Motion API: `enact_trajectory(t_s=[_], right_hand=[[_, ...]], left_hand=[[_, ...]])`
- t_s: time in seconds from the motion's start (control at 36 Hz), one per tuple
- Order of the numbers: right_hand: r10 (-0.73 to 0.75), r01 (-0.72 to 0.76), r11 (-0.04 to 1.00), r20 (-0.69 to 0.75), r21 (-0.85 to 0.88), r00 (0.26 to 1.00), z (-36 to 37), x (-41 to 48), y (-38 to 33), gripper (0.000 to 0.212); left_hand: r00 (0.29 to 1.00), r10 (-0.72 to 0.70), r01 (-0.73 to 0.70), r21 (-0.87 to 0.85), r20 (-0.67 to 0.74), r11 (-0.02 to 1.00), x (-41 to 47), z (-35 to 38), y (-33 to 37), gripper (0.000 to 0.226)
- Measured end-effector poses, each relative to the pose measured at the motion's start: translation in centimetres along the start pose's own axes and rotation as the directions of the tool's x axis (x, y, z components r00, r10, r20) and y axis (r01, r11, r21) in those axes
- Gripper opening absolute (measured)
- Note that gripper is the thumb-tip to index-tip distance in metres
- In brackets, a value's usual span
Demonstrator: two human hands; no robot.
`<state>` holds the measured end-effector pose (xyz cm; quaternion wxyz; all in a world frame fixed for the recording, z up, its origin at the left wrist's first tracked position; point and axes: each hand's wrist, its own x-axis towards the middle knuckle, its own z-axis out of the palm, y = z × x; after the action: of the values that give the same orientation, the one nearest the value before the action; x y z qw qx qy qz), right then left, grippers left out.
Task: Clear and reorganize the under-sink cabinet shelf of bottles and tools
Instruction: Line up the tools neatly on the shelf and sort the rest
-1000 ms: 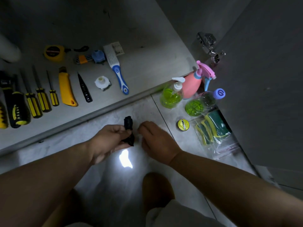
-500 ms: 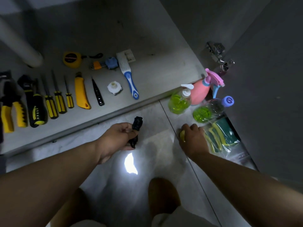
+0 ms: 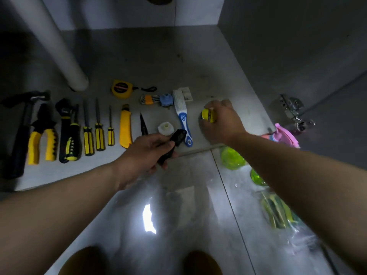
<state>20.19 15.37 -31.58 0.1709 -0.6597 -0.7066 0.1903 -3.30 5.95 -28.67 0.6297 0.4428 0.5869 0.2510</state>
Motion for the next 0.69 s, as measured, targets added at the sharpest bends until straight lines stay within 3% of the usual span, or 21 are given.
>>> enact_trajectory(t_s=[0.14, 0.25, 0.33, 0.36, 0.42, 0.44, 0.5, 0.53, 0.58, 0.69], right_hand=[[0.132, -0.132, 0.991, 0.019, -0.017, 0.991, 2.3, 4.7, -1.8, 0.038], [0.173, -0.170, 0.981, -0.021, 0.097, 0.985, 2.5, 4.0, -3.1, 0.045], [0.164, -0.127, 0.957, -0.125, 0.261, 0.978, 1.4, 0.9, -4.2, 0.023], [0.149, -0.111, 0.934, -0.091, 0.339, 0.985, 1.0, -0.3, -4.5, 0.015], [0.089, -0.150, 0.850, 0.143, 0.504, 0.986, -0.2, -2.6, -5.0, 0.024], [0.041, -0.188, 0.827, 0.277, 0.529, 0.960, -0.7, -3.7, -5.1, 0.030], [-0.043, -0.194, 0.847, 0.426, 0.496, 0.904, -1.2, -5.5, -4.9, 0.019], [-0.065, -0.179, 0.857, 0.446, 0.483, 0.893, -1.1, -6.0, -4.7, 0.010], [-0.069, -0.164, 0.849, 0.413, 0.502, 0.908, -0.9, -6.8, -4.2, 0.011], [0.040, -0.216, 0.807, 0.313, 0.550, 0.949, -0.8, -7.3, -3.2, 0.011]], left_hand=[[0.998, 0.041, -0.039, 0.036, -0.047, 0.999, -0.1, -0.3, -0.8, 0.013], [0.994, 0.071, -0.067, 0.045, -0.080, 0.997, 0.3, -0.5, -1.1, 0.021], [0.991, 0.088, -0.083, 0.051, -0.099, 0.995, 0.5, -0.6, -1.0, 0.024], [0.990, 0.094, -0.089, 0.056, -0.102, 0.994, 0.6, -0.6, -0.9, 0.023], [0.990, 0.098, -0.093, 0.053, -0.106, 0.994, 0.7, -0.5, -0.7, 0.020], [0.990, 0.095, -0.092, 0.039, -0.107, 0.995, 0.8, -0.4, -0.5, 0.020], [0.990, 0.093, -0.093, 0.002, -0.109, 0.996, 0.7, 0.0, -0.2, 0.022], [0.989, 0.096, -0.097, -0.002, -0.110, 0.995, 0.6, 0.3, 0.0, 0.023], [0.988, 0.101, -0.102, -0.007, -0.114, 0.995, 0.4, 0.8, 0.5, 0.022], [0.984, 0.063, -0.080, -0.097, -0.168, 0.992, 0.2, 1.4, 1.1, 0.022]])
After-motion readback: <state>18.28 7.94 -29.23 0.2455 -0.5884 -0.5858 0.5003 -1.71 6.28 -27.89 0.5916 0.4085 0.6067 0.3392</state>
